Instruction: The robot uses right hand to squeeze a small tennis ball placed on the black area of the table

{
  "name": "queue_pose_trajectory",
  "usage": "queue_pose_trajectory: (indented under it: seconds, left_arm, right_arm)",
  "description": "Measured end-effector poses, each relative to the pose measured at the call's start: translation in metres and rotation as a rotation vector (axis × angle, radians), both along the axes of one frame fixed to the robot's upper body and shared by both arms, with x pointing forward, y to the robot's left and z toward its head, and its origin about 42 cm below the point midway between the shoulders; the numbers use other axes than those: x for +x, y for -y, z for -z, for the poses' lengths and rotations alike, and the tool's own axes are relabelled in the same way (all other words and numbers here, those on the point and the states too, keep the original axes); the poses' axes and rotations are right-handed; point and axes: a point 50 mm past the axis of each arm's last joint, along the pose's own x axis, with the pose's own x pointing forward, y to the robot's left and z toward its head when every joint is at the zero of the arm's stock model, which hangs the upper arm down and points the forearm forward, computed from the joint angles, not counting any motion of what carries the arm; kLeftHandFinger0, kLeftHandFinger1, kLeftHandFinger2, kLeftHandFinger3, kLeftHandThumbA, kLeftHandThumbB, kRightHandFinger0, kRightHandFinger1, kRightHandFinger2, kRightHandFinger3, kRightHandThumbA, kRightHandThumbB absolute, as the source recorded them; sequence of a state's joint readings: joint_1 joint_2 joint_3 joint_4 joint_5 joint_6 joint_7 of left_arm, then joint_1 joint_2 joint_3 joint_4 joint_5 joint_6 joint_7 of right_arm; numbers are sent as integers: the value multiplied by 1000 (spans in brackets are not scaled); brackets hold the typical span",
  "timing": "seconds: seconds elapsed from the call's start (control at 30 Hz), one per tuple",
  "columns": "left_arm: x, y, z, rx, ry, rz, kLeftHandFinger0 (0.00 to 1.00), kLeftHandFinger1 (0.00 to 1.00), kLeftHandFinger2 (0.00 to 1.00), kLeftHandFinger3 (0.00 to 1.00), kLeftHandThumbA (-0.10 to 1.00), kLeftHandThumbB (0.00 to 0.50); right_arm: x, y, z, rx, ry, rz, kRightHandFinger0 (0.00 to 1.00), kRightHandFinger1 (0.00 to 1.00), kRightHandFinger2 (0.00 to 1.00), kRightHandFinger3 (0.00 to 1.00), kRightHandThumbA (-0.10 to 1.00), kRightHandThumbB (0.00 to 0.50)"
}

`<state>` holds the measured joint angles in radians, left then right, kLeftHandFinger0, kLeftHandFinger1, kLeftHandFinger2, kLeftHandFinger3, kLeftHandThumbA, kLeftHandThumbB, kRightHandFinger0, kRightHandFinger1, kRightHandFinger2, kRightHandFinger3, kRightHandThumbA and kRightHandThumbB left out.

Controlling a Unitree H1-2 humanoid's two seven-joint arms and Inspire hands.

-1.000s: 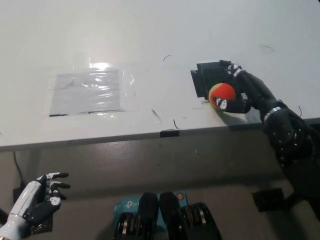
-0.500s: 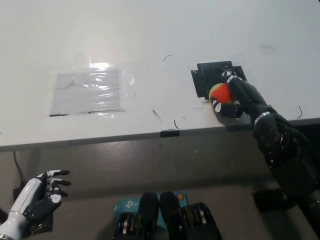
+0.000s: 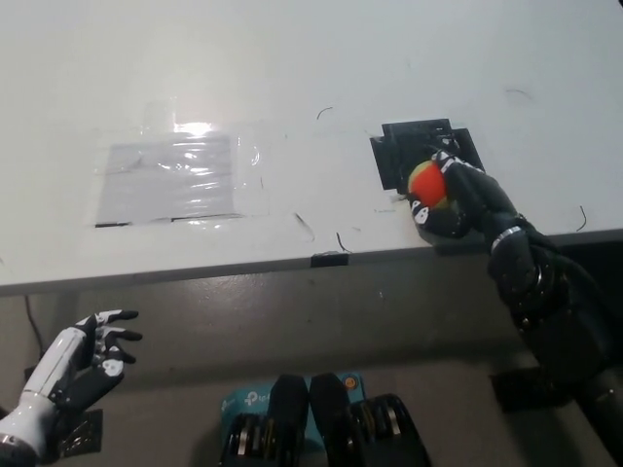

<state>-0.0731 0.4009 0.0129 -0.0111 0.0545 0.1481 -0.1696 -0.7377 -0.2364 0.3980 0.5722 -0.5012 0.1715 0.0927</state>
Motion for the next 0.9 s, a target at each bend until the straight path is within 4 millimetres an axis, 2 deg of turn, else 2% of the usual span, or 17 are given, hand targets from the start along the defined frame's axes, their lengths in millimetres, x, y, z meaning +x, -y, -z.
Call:
queue_pose_trajectory:
  seconds: [0.03, 0.07, 0.1, 0.13, 0.17, 0.23, 0.27, 0.3, 0.33, 0.37, 0.4, 0.47, 0.5, 0.53, 0.63, 0.73, 0.9]
  left_arm:
    - [0, 0, 0, 0, 0, 0, 436, 517, 652, 776, -35, 1]
    - [0, 0, 0, 0, -1, 0, 436, 518, 653, 779, -30, 0]
    - [0, 0, 0, 0, -1, 0, 460, 538, 670, 792, -4, 0]
    - [0, 0, 0, 1, -1, 0, 474, 544, 678, 799, 16, 0]
    - [0, 0, 0, 1, -2, 0, 450, 531, 669, 789, 8, 0]
    - [0, 0, 0, 1, -2, 0, 436, 523, 663, 774, 15, 1]
    - [0, 0, 0, 1, -2, 1, 422, 517, 661, 772, 16, 0]
    - [0, 0, -1, 0, -2, 1, 421, 518, 661, 771, 17, 1]
    - [0, -1, -1, 0, -2, 1, 433, 528, 669, 773, 21, 2]
    - [0, -1, -1, 0, -2, 0, 437, 530, 671, 774, 22, 2]
    - [0, -1, -1, 1, -2, 0, 446, 535, 675, 779, 8, 0]
    - [0, -1, -1, 1, -2, 0, 430, 519, 665, 774, 6, 0]
    - [0, -1, -1, 1, -1, 0, 426, 515, 663, 773, 5, 0]
    - [0, -1, -1, 2, -1, 0, 408, 505, 656, 766, -9, 0]
    - [0, -1, 0, 2, -4, 0, 437, 534, 669, 770, -4, 0]
    - [-1, -1, 0, 2, -4, 0, 424, 527, 667, 759, -1, 7]
    - [-3, -2, 2, 4, -7, -2, 416, 528, 677, 758, 32, 11]
  right_arm:
    - [0, -4, -1, -21, -4, -23, 617, 975, 1000, 1000, 146, 285]
    - [0, -7, -2, -46, -5, -46, 310, 579, 1000, 1000, -5, 247]
    - [1, -11, -4, -76, -1, -70, 60, 281, 769, 1000, -87, 192]
    - [1, -13, -5, -107, 7, -90, 2, 156, 666, 1000, -99, 162]
    - [2, -14, -7, -135, 15, -103, 0, 116, 492, 1000, -100, 10]
    - [2, -16, -8, -223, 41, -147, 0, 158, 486, 1000, -100, 0]
    - [2, -16, -8, -255, 51, -162, 3, 204, 483, 898, -100, 0]
    - [1, -15, -8, -291, 61, -177, 1, 144, 382, 583, -100, 0]
    - [1, -15, -8, -322, 74, -189, 0, 141, 440, 294, -100, 0]
    - [0, -16, -7, -348, 89, -198, 0, 220, 574, 231, -100, 0]
    - [0, -15, -6, -369, 106, -204, 0, 279, 639, 268, -100, 0]
    - [-1, -14, -2, -403, 153, -210, 0, 180, 468, 232, -100, 0]
    - [-2, -14, 0, -408, 167, -209, 0, 168, 456, 236, -100, 0]
    - [-3, -13, 2, -410, 187, -209, 0, 145, 449, 158, -100, 0]
    - [-5, -9, 9, -402, 255, -201, 0, 207, 493, 180, -100, 0]
    - [-5, -3, 13, -378, 301, -196, 0, 218, 505, 90, -100, 43]
    - [-9, 12, 24, -295, 370, -177, 0, 90, 380, 42, -100, 130]
